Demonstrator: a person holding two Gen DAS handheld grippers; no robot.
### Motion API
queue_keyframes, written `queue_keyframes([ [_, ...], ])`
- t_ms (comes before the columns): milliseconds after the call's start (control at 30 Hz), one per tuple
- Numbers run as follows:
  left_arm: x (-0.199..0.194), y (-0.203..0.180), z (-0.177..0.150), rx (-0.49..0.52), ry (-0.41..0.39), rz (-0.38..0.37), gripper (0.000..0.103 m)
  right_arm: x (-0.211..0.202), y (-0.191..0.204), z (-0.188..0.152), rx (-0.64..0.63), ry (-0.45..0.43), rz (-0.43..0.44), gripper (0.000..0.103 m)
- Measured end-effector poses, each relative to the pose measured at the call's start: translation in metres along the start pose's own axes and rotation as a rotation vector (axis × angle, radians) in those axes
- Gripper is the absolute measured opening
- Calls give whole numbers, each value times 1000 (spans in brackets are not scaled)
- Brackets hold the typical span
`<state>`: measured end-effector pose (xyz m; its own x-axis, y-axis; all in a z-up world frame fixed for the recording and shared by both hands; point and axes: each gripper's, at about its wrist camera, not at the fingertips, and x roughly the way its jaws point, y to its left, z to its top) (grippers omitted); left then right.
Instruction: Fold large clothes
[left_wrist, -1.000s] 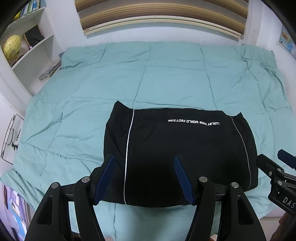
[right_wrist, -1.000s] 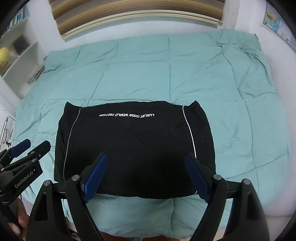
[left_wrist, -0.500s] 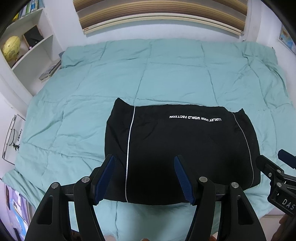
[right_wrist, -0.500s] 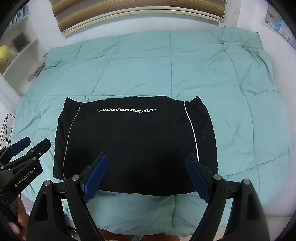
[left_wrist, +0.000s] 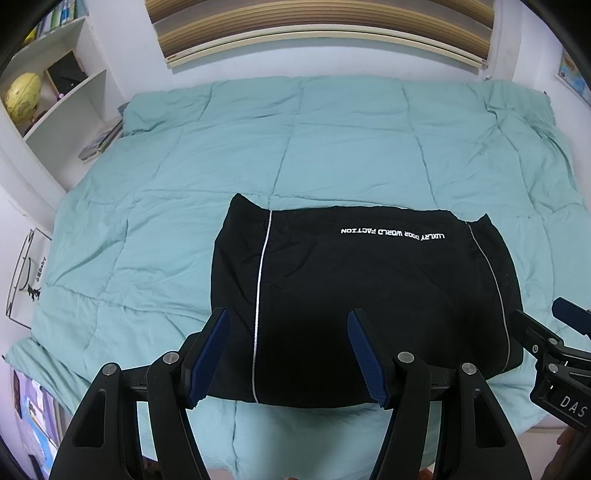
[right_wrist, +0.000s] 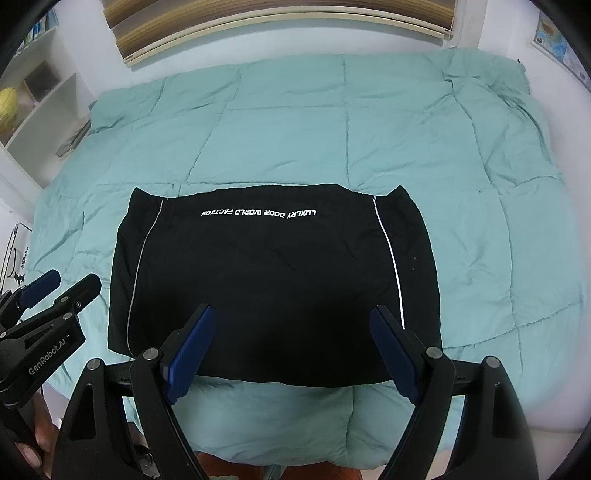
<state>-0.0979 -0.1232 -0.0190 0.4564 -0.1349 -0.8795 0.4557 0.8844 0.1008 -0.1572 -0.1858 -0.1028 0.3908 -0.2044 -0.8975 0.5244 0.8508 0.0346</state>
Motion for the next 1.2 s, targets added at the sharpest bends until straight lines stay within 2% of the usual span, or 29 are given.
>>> queue_keyframes([
  [867, 6, 1, 5, 9, 4, 7, 68, 9, 3, 7, -24, 19, 10, 86],
  [1067, 3, 3, 10, 12, -54, 67, 67, 10, 2, 8, -25, 20, 10, 86],
  [1200, 6, 4, 13, 21, -36, 54, 67, 12, 1, 9, -26, 24, 12, 86],
])
